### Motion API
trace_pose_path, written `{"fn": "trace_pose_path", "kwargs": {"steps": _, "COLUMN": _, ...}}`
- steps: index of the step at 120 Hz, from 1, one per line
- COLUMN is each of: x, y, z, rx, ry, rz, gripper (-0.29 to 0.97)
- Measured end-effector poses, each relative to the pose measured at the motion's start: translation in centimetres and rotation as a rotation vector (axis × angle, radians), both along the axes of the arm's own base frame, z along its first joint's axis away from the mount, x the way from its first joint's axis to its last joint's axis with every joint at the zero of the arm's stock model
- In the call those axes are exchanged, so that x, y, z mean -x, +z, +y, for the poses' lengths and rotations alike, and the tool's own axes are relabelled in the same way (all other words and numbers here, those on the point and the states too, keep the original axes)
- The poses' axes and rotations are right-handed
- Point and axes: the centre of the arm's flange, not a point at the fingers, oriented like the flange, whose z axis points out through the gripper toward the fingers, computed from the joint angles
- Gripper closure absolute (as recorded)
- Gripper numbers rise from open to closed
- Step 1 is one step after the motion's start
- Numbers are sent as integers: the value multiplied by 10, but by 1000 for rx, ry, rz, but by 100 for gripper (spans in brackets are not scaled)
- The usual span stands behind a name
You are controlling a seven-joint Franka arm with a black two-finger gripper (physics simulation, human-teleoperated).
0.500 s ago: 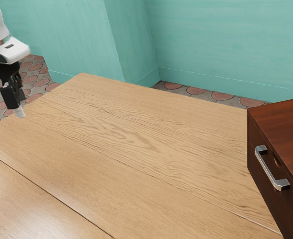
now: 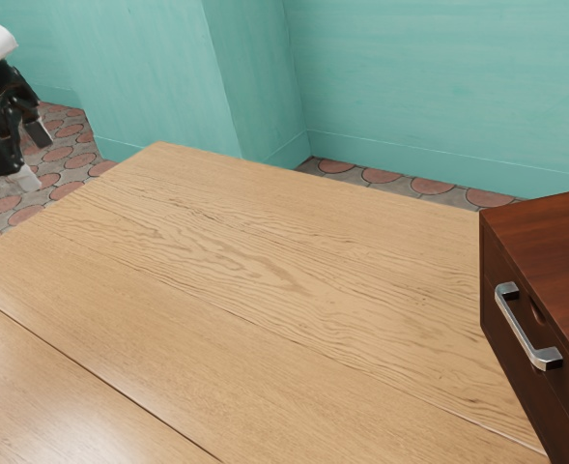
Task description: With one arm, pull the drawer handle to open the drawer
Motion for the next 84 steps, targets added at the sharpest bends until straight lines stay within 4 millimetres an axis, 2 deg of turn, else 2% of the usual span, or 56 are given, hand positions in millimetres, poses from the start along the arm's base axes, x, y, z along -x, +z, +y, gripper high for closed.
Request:
{"fn": "trace_pose_path", "kwargs": {"steps": 10, "x": -10, "y": 1, "z": -26, "rx": 41, "ry": -65, "rz": -18, "gripper": 0}}
{"fn": "trace_pose_path", "kwargs": {"steps": 30, "x": -51, "y": -32, "z": -46, "rx": 75, "ry": -155, "rz": 21, "gripper": 0}}
{"fn": "trace_pose_path", "kwargs": {"steps": 38, "x": -64, "y": -39, "z": -54, "rx": 34, "ry": -212, "rz": 24, "gripper": 0}}
{"fn": "trace_pose_path", "kwargs": {"steps": 52, "x": -83, "y": -43, "z": -85, "rx": -38, "ry": -350, "rz": 18, "gripper": 0}}
{"fn": "trace_pose_path", "kwargs": {"steps": 66, "x": -92, "y": -47, "z": -108, "rx": -87, "ry": -471, "rz": 11, "gripper": 0}}
{"fn": "trace_pose_path", "kwargs": {"steps": 71, "x": -92, "y": -54, "z": -114, "rx": -95, "ry": -510, "rz": 16, "gripper": 0}}
{"fn": "trace_pose_path", "kwargs": {"steps": 77, "x": -86, "y": -66, "z": -114, "rx": -97, "ry": -549, "rz": 19, "gripper": 0}}
{"fn": "trace_pose_path", "kwargs": {"steps": 84, "x": -74, "y": -74, "z": -102, "rx": -102, "ry": -572, "rz": 6, "gripper": 0}}
